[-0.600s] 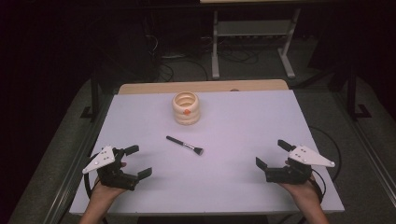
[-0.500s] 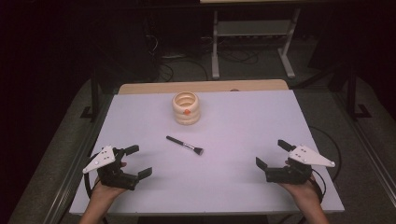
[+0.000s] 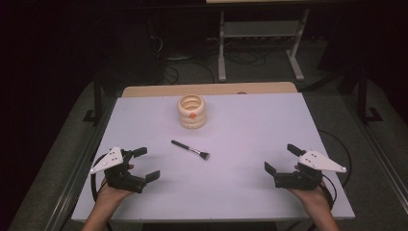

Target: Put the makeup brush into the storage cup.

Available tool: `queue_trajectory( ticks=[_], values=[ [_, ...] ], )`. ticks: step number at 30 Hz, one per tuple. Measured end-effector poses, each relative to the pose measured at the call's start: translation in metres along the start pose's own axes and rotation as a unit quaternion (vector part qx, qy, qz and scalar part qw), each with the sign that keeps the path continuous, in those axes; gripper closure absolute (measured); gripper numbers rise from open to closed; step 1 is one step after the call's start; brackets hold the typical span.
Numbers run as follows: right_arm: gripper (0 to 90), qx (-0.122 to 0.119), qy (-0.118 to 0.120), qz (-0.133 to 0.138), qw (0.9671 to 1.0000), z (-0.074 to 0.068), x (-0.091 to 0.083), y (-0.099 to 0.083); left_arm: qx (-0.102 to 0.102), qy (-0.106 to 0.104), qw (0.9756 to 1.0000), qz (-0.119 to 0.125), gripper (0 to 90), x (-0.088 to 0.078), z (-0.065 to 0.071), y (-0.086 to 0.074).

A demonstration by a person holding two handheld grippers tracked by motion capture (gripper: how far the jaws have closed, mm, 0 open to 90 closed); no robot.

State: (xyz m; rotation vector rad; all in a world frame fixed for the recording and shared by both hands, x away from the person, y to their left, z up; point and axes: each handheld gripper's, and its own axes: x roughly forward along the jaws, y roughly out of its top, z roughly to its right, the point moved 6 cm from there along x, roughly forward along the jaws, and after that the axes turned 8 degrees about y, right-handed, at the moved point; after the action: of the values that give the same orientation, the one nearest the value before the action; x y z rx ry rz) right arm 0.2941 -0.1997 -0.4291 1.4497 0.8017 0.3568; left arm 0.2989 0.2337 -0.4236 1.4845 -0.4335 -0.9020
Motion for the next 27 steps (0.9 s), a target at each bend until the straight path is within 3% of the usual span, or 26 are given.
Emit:
queue_trajectory(
  ticks=[6, 27],
  values=[
    [0.0, 0.0, 0.001, 0.002, 1.0, 0.0, 0.0, 0.001, 0.009, -0.004, 0.9999, -0.003, 0.0, 0.004, 0.001, 0.003],
    [0.0, -0.006, 0.005, 0.003, 1.0, -0.002, 0.003, 0.004, 0.012, -0.02, 0.9997, 0.001, 0.0, 0.012, 0.003, 0.013]
  ],
)
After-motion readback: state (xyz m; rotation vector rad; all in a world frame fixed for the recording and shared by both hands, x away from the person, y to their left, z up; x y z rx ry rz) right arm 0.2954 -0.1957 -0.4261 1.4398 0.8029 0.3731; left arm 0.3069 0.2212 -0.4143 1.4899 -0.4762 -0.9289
